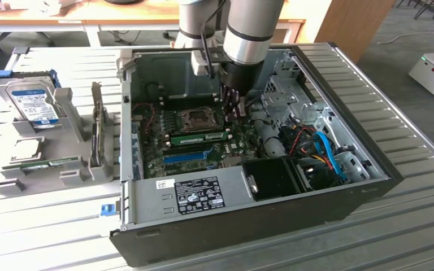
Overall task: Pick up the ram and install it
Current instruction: 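Press down the ram until it locks into place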
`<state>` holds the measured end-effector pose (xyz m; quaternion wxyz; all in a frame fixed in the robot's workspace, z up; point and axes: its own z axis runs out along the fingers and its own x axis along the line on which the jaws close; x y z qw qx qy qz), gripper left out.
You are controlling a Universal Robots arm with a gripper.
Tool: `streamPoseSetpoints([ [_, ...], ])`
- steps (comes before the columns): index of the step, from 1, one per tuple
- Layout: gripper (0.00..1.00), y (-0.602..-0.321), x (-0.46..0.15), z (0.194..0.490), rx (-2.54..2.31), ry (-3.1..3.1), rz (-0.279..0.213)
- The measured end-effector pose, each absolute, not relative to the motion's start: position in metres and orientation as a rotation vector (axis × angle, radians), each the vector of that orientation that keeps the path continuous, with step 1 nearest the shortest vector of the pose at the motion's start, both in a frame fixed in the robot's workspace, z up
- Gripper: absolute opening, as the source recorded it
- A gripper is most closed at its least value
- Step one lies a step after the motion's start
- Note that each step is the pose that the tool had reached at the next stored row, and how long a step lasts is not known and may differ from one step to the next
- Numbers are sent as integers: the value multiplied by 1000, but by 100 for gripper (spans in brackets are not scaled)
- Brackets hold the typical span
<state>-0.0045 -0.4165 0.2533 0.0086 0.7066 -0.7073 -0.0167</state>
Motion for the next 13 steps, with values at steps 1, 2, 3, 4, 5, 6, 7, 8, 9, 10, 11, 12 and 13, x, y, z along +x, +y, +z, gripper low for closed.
streamPoseSetpoints([
  [1,11,-417,-4,252,2208,-2210,-52],
  [2,11,-417,-5,252,2208,-2210,-52],
  [3,11,-417,-4,251,2208,-2210,-52],
  [4,11,-417,-4,250,2208,-2210,-52],
  [5,11,-417,-5,249,2208,-2210,-52],
  [6,11,-417,-5,248,2208,-2210,-52],
  [7,11,-417,-4,248,2208,-2210,-52],
  [8,11,-417,-5,247,2208,-2210,-52],
  [9,11,-417,-5,246,2208,-2210,-52],
  [10,11,-417,-5,245,2208,-2210,-52],
  [11,11,-417,-5,244,2208,-2210,-52],
  [12,11,-417,-5,243,2208,-2210,-52],
  [13,11,-417,-5,242,2208,-2210,-52],
])
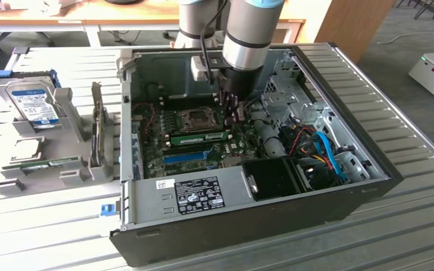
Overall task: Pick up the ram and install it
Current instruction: 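Press down the ram until it locks into place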
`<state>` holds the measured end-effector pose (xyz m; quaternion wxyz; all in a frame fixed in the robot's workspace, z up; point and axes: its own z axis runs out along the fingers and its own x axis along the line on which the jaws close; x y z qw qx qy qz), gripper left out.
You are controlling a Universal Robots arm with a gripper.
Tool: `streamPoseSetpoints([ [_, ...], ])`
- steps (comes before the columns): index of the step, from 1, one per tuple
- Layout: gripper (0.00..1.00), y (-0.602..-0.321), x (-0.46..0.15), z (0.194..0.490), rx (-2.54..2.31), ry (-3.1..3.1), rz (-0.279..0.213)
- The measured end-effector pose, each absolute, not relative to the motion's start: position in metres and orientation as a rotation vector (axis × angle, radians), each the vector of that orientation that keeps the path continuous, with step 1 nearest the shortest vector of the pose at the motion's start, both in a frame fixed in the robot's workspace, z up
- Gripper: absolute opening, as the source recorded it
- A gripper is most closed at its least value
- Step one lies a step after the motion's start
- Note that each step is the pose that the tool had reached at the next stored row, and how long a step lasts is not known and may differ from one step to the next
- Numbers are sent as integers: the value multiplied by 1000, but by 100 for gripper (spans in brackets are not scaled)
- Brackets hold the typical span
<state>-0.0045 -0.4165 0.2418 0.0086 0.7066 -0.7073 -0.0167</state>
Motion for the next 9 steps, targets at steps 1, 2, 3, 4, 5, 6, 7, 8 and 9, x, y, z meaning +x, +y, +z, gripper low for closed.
streamPoseSetpoints([
  [1,11,-417,-5,241,2208,-2210,-52],
  [2,11,-417,-5,240,2208,-2210,-52],
  [3,11,-417,-5,239,2208,-2210,-52],
  [4,11,-417,-5,238,2208,-2210,-52],
  [5,11,-417,-5,237,2208,-2210,-52],
  [6,11,-417,-5,237,2208,-2210,-52],
  [7,11,-417,-5,237,2208,-2210,-52],
  [8,11,-417,-5,237,2208,-2210,-52],
  [9,11,-417,-5,237,2208,-2210,-52],
])
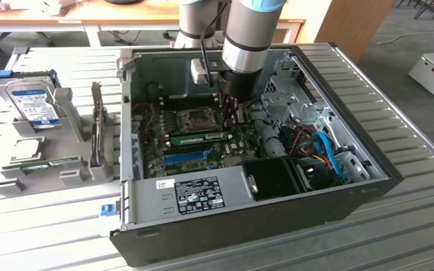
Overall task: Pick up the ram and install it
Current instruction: 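Press down the ram until it locks into place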
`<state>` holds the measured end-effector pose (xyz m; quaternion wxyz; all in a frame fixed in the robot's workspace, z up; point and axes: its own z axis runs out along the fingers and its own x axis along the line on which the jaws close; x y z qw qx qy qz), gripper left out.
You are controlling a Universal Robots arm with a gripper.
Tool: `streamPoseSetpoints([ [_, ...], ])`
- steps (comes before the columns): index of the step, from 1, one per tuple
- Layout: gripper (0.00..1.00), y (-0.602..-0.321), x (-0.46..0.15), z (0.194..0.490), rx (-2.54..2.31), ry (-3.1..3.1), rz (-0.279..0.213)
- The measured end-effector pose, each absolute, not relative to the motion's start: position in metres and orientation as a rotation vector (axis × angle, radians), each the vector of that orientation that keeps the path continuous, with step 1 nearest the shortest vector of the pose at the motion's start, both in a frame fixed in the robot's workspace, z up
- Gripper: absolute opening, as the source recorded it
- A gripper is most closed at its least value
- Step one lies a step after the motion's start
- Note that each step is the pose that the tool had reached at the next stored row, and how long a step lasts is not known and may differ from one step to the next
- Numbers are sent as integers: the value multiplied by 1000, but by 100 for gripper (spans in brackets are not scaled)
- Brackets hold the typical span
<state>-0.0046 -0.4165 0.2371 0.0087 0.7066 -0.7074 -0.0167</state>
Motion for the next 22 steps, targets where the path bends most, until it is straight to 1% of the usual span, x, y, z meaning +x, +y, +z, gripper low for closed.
streamPoseSetpoints([
  [22,11,-413,2,237,2208,-2210,-52],
])
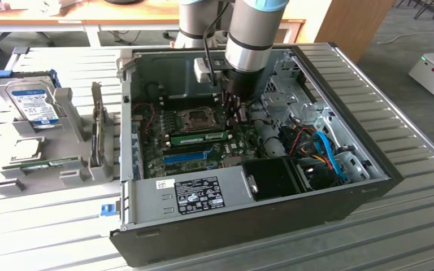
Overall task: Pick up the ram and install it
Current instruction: 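Press down the ram until it locks into place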
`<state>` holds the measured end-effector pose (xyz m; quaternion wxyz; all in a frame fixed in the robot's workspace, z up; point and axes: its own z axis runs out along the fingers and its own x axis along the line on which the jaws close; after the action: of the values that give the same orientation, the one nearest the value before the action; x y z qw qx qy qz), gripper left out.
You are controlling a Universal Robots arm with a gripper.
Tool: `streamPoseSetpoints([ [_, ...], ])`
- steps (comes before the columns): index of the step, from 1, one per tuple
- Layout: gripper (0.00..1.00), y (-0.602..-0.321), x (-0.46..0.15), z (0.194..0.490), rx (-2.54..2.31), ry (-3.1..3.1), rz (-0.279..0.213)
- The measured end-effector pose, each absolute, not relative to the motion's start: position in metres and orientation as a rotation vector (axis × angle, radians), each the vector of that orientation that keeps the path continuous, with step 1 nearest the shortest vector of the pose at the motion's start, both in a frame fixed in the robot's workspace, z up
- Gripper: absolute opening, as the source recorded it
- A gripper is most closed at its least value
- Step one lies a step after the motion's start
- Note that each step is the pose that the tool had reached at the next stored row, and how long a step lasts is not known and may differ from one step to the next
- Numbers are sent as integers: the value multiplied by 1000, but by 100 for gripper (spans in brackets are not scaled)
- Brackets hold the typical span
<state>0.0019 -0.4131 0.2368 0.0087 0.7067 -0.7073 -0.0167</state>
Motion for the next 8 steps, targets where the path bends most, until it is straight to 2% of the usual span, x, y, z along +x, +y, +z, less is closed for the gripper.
streamPoseSetpoints([
  [8,11,-413,2,234,2208,-2210,-52],
])
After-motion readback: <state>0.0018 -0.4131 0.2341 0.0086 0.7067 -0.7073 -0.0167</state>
